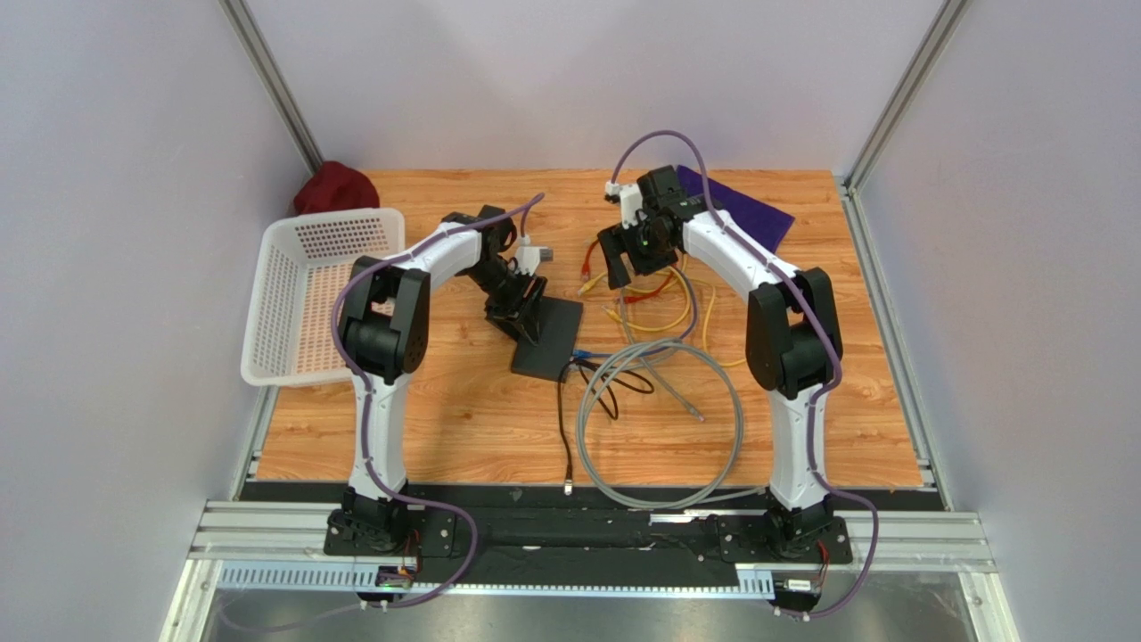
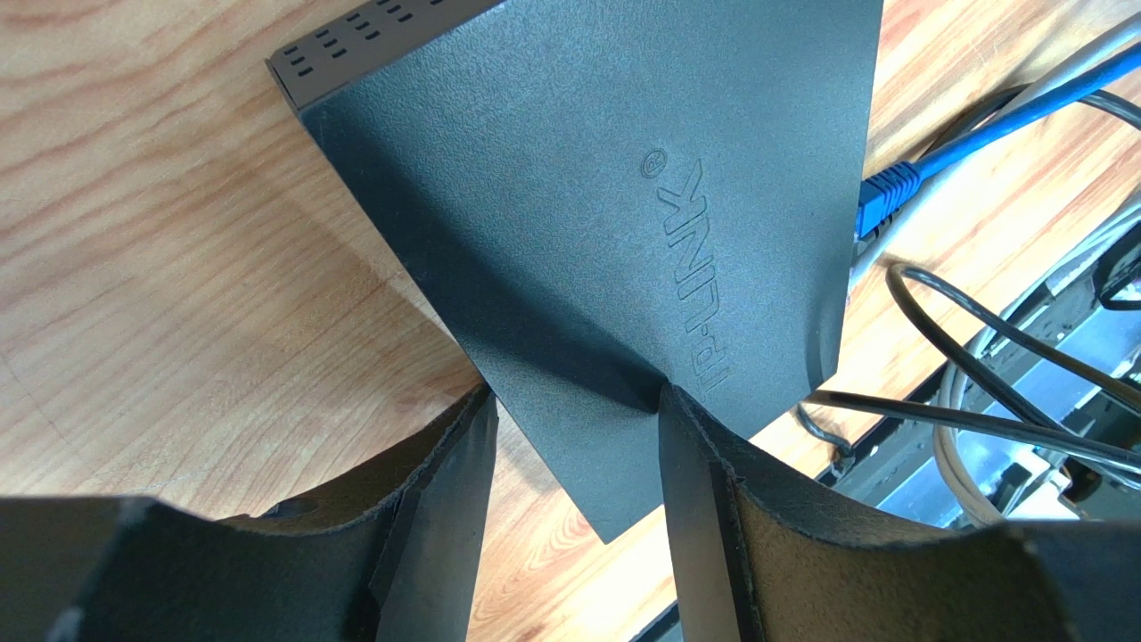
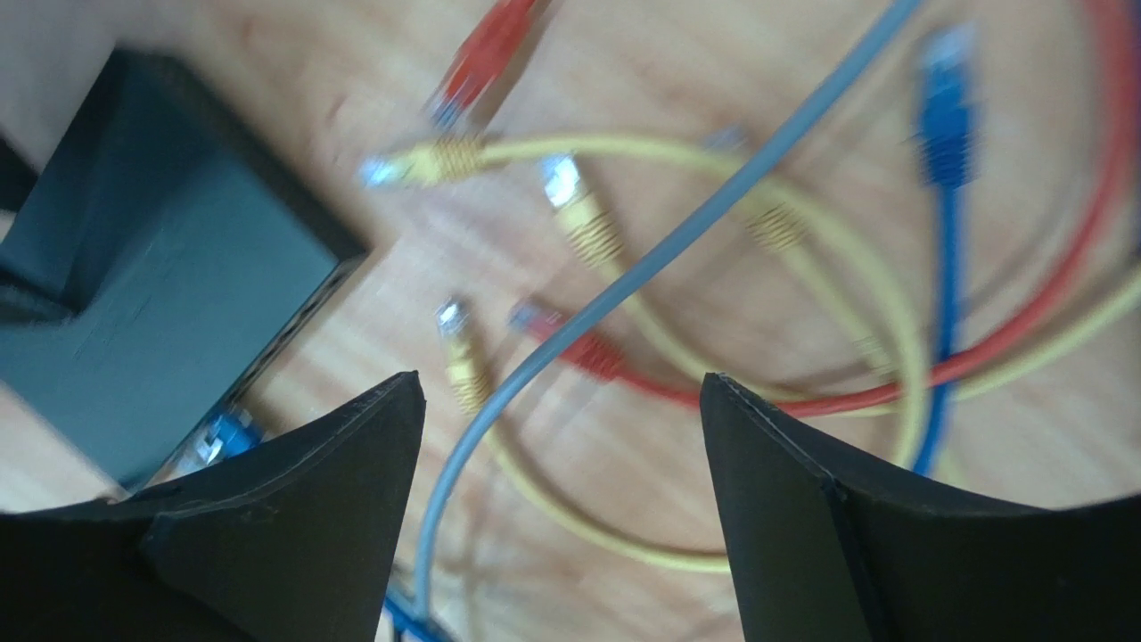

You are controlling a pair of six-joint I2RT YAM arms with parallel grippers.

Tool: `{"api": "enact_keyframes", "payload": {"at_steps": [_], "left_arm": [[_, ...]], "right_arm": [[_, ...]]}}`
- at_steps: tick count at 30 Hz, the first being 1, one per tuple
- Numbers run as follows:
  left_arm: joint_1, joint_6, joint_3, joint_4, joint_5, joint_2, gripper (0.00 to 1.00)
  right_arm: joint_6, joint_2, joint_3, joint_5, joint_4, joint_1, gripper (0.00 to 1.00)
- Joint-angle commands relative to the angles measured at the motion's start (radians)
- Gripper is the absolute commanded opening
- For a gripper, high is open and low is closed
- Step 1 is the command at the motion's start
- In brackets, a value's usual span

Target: Pull the plug from the switch port

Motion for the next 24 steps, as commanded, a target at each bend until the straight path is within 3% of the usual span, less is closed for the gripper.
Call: {"api": "enact_keyframes", "payload": {"at_steps": [1, 5, 7, 8, 9, 10, 11, 12, 14, 19, 24], "left_arm": [[-0.023, 0.028, 0.001, 0.022, -0.024, 0.040, 0.57], [-0.023, 0.028, 0.001, 0.020, -0.028, 0.042, 0.57], [-0.023, 0.030, 0.001, 0.017, -0.029, 0.042, 0.56], [-0.023, 0.030, -0.002, 0.017, -0.029, 0.037, 0.57], [-0.023, 0.030, -0.004, 0.017, -0.029, 0.037, 0.57], [-0.023, 0.031, -0.006, 0.018, -0.031, 0.034, 0.57], [-0.023, 0.030, -0.009, 0.018, -0.029, 0.034, 0.57], [-0.023, 0.031, -0.010, 0.018, -0.029, 0.033, 0.57], [-0.023, 0.030, -0.010, 0.020, -0.029, 0.032, 0.57], [-0.024, 0.031, -0.006, 0.020, -0.029, 0.039, 0.57], [-0.023, 0.033, -0.010, 0.020, -0.032, 0.034, 0.57]], "right_arm": [[0.025, -0.022, -0.044, -0.141, -0.080, 0.014, 0.76], [0.011, 0.008, -0.069, -0.171, -0.085, 0.024, 0.71], [0.008, 0.033, -0.050, -0.166, -0.091, 0.027, 0.63], [0.006, 0.039, -0.038, -0.171, -0.101, 0.027, 0.54], [0.003, 0.044, -0.014, -0.181, -0.105, 0.027, 0.33], [0.000, 0.047, 0.002, -0.189, -0.106, 0.027, 0.22], [-0.001, 0.050, 0.020, -0.200, -0.118, 0.027, 0.04], [-0.006, 0.053, 0.063, -0.227, -0.123, 0.025, 0.00], [-0.009, 0.062, 0.104, -0.291, -0.143, 0.024, 0.00], [0.133, 0.116, 0.224, -0.696, -0.135, -0.024, 0.00], [0.233, 0.130, 0.207, -0.711, -0.066, -0.036, 0.00]]}}
